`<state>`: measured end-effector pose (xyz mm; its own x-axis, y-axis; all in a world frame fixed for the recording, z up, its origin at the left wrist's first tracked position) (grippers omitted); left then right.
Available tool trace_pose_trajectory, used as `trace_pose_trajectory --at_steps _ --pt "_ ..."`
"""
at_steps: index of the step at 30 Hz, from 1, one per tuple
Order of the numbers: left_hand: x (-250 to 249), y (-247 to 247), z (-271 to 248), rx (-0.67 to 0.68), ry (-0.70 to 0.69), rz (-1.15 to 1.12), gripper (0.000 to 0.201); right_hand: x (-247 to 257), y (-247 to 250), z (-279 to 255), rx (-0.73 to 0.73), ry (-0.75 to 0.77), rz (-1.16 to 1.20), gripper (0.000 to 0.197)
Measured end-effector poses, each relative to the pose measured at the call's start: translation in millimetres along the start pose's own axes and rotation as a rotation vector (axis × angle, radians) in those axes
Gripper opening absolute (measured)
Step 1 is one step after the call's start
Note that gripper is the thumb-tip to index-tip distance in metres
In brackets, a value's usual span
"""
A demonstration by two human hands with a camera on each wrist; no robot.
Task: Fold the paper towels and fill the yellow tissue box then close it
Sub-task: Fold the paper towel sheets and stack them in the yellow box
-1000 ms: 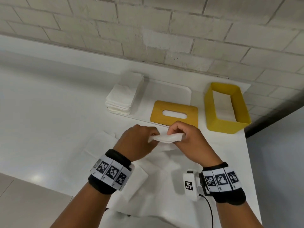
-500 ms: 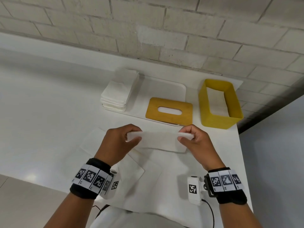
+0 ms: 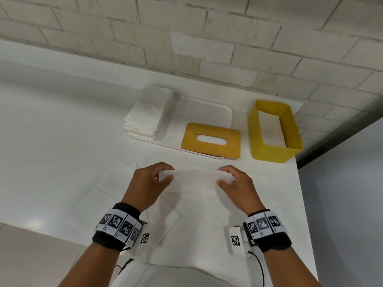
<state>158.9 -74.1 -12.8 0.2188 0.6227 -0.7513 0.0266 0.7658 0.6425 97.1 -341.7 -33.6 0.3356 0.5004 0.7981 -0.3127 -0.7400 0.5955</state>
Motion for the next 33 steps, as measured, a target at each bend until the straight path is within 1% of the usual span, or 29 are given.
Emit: trace_pose_trajectory --at_steps 2,3,4,5,6,9,13,17,21,24,27,30,33 --pt "-4.7 0.6 -1.3 -0.027 0.01 -0.059 0.018 5.6 2.5 1.4 -0.069 -0.008 -0.038 0.031" --pt "-8.6 1.8 -1.8 -0.057 -0.003 -0.086 0.017 10.2 5.8 1.6 -0.12 0.007 -0.005 0.032" --pt "-12.2 3.0 -2.3 -0.094 -0.028 -0.117 0.017 15.5 9.6 1.6 -0.169 0.044 0.046 0.027" --pt "-15.2 3.7 -2.9 -0.126 -0.053 -0.152 0.018 20.2 12.8 -0.3 -0.196 0.078 0.093 0.019" --pt "-16.9 3.2 -4.1 -0.143 -0.071 -0.185 0.018 23.3 14.4 -3.5 -0.2 0.095 0.124 0.015" --pt "-14.0 -6.0 -7.4 -0.119 -0.055 -0.21 0.02 17.3 9.7 -11.2 -0.157 0.075 0.136 0.015" --pt "-0.8 -20.8 -10.3 -0.063 -0.035 -0.07 0.02 1.6 -5.3 -14.3 -0.056 0.03 0.078 0.017" --pt "-2.5 -18.1 -6.4 -0.078 -0.042 -0.013 0.015 3.4 -1.9 -10.4 -0.083 0.039 0.066 0.016" --pt "-12.8 -9.6 -3.2 -0.111 -0.11 0.01 0.015 12.1 7.3 -8.4 -0.134 0.091 0.107 0.014" --pt "-8.9 -14.4 -4.5 -0.053 -0.082 0.032 0.018 10.7 3.0 -10.5 -0.079 0.091 0.049 0.015" --pt "-5.4 -21.2 -8.2 -0.007 -0.047 0.037 0.018 4.7 -4.3 -15.2 -0.014 0.043 0.019 0.02" --pt "-10.7 -20.3 -6.7 -0.011 -0.052 0.061 0.019 6.3 -4.7 -17.7 -0.021 0.049 0.033 0.021" --pt "-23.5 -17.1 -0.8 0.058 -0.114 0.162 0.025 14.7 -1.6 -19.6 -0.052 0.084 0.068 0.026"
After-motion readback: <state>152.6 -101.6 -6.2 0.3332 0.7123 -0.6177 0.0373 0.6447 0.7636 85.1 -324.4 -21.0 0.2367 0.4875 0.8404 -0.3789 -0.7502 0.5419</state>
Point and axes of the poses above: each hand's wrist, its own z-axis towards the middle knuckle, its own y-axis out of the back of the hand, x = y × z, the point moved 4 cm from there along z, towards the middle knuckle, and after that the axes turned 11 degrees about -x, right-handed, at the moved point
